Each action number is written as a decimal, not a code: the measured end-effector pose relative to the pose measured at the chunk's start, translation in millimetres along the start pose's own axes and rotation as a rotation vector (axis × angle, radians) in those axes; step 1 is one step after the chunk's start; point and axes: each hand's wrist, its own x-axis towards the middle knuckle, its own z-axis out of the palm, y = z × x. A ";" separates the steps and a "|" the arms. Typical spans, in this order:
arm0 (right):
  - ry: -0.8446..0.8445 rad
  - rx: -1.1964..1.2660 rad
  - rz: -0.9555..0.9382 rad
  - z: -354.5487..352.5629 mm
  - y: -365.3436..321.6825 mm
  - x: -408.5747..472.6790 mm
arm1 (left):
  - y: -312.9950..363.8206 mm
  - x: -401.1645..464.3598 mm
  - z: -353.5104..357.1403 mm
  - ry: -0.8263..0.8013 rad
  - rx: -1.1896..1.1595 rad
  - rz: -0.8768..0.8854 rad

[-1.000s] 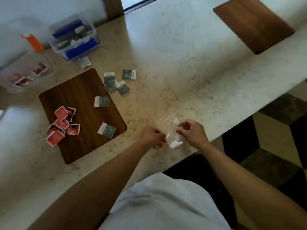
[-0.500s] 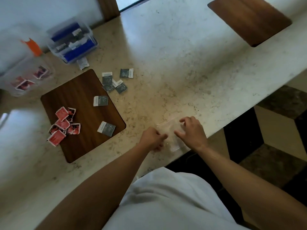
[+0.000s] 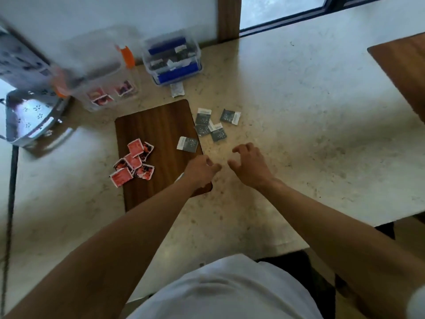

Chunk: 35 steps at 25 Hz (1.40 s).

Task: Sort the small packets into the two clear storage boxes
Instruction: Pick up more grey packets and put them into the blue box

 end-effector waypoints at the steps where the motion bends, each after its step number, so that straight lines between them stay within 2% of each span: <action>1: -0.021 -0.008 -0.027 1.9 -12.3 17.9 | -5.6 7.3 -13.8 0.018 -0.047 -0.030; 5: -0.054 -0.060 -0.094 5.2 -57.2 83.1 | -22.7 33.8 -63.5 0.055 -0.173 -0.122; 10: -0.059 0.014 -0.082 12.8 -112.4 168.1 | -22.8 97.0 -116.9 0.104 -0.269 -0.204; 15: -0.009 0.037 -0.044 22.3 -129.9 242.8 | 1.7 159.3 -157.1 0.090 -0.466 -0.306; 19: 0.038 -0.077 -0.048 39.9 -133.2 299.1 | 5.4 214.1 -180.3 0.194 -0.653 -0.288; 22: 0.116 -0.085 -0.100 56.3 -136.4 318.3 | 3.8 241.2 -187.1 0.279 -0.696 -0.227; 25: 0.139 0.004 -0.108 66.6 -136.4 318.8 | -0.2 256.4 -186.3 0.288 -0.817 -0.215; 28: 0.108 0.012 -0.116 66.2 -135.7 311.9 | 1.7 253.5 -182.7 0.247 -0.931 -0.261; 33: -0.021 -0.068 -0.301 51.2 -134.6 296.3 | 13.7 241.1 -183.6 0.171 -0.890 -0.304; 35: -0.028 -0.019 -0.326 45.0 -133.7 293.2 | 17.7 234.9 -185.0 0.151 -0.919 -0.328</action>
